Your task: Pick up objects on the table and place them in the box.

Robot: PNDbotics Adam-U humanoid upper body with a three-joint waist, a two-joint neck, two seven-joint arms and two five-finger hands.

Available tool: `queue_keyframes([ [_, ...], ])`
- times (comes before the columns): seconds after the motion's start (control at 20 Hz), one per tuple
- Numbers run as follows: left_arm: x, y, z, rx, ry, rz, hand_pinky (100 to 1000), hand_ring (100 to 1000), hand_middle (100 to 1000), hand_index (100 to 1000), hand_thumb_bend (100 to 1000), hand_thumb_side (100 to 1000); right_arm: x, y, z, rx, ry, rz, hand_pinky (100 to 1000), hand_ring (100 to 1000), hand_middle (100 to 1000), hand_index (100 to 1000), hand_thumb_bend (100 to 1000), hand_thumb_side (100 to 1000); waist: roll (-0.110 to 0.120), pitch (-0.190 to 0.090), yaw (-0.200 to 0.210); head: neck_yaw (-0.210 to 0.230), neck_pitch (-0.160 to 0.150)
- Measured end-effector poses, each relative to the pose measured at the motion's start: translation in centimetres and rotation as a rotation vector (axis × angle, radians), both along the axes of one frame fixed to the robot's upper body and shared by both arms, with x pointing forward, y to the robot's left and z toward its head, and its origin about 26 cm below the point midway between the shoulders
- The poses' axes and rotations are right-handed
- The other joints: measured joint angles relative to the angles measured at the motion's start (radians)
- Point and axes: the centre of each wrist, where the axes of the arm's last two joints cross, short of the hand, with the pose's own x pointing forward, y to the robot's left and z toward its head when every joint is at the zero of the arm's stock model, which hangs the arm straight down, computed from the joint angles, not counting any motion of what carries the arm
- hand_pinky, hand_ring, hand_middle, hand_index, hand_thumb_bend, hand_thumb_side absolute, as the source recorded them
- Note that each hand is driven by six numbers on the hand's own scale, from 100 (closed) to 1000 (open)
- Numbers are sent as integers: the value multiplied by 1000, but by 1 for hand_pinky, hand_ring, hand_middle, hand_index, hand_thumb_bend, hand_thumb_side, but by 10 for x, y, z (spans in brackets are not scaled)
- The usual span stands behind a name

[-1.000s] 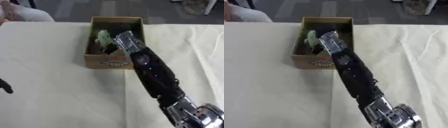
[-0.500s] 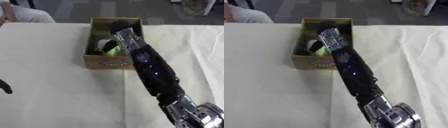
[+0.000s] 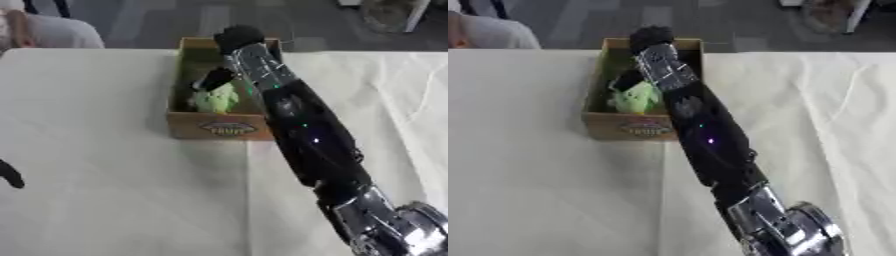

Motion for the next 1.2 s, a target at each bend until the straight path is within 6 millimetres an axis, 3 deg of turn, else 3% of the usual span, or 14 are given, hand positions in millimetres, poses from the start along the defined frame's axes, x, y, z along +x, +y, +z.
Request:
queue_keyframes([
  [0.1, 0, 0, 0, 0, 0, 0, 302, 378, 389, 632, 100, 905, -4, -4, 11, -5, -37, 18, 925, 968, 763, 1000, 542, 793, 0, 0, -3, 1, 1],
  [0.3, 0, 0, 0, -1, -2, 2, 302, 378, 389, 632, 100, 908, -16, -17, 31, -13, -106, 66, 919, 959, 739, 1000, 502, 799, 0, -3, -5, 9, 1],
  [0.7, 0, 0, 0, -4, -6, 5, 303, 379, 389, 632, 100, 908, -64, -50, 64, 63, -281, 203, 905, 930, 677, 1000, 321, 889, 3, -5, -16, 31, 2],
  [0.85, 0, 2, 0, -1, -8, 9, 303, 378, 389, 632, 100, 911, -85, -63, 71, 103, -352, 228, 886, 909, 627, 974, 109, 963, 5, -5, -20, 41, 8],
  [1.2, 0, 3, 1, -3, -16, 18, 303, 379, 390, 631, 100, 906, -132, -93, 75, 234, -551, 265, 868, 874, 558, 911, 100, 952, 12, -7, -35, 50, 19],
])
